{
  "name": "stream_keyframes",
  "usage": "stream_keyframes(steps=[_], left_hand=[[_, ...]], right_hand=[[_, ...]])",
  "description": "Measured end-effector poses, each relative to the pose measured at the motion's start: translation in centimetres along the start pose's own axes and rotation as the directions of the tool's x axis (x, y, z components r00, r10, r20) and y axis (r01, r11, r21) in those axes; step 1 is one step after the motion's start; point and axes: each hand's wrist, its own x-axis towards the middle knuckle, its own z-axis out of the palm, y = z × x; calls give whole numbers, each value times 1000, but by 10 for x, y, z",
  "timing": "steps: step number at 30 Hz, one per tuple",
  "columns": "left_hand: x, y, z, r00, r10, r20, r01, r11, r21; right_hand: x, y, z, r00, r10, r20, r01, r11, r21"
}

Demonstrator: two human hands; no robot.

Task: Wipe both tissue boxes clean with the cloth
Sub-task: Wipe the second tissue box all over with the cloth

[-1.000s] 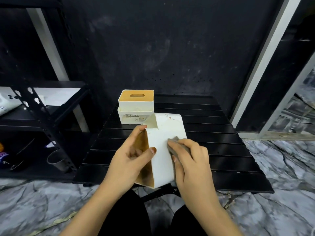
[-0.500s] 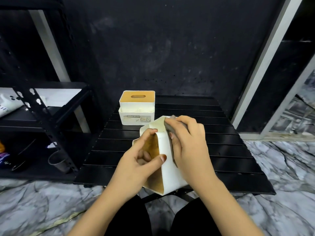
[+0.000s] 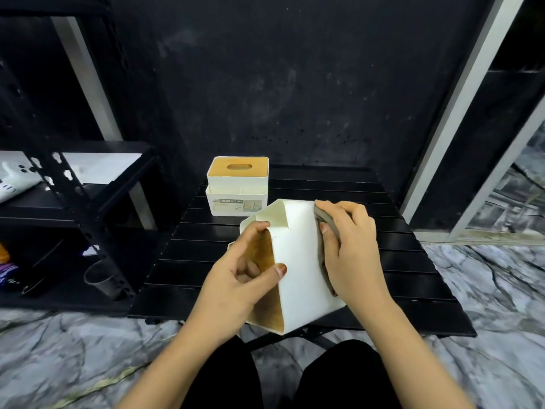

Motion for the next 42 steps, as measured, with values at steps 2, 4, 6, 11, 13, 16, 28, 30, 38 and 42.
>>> stream_keyframes(steps=[2, 4, 6, 11, 13, 16, 28, 30, 38, 42], left_hand=[[0, 0, -1, 1000, -14, -17, 14, 1000, -17], [-1, 0, -3, 999, -30, -21, 29, 999, -42], [-2, 0, -4, 999, -40, -22, 39, 998, -59], [-2, 1, -3, 999, -52, -6, 51, 995, -80], [-1, 2, -3, 999, -46, 5, 47, 995, -83], [-2, 0, -3, 999, -31, 24, 33, 995, -98], [-4, -5, -1, 999, 47, 17, -46, 998, -51], [-5, -7, -2, 998, 48, 33, -46, 998, -52], [-3, -25, -2, 996, 74, 55, -73, 997, -21], [-2, -32, -1, 992, 109, 69, -109, 994, 4]], right_hand=[[-7, 3, 1, 1000, 23, 6, -23, 1000, 4], [-17, 3, 2, 999, 33, 19, -33, 999, 1], [-27, 2, 3, 1000, 8, 2, -8, 1000, -25], [-47, -10, 7, 995, -90, -51, 88, 995, -43], [-51, -18, 9, 989, -135, -54, 133, 991, -36], [-51, -27, 11, 979, -199, -51, 198, 980, -24], [-2, -32, 9, 971, -240, -24, 239, 970, -40], [4, -30, 5, 976, -218, -5, 217, 976, -22], [16, -11, -12, 982, -169, 85, 174, 983, -58], [18, 0, -20, 988, -77, 134, 85, 995, -51]])
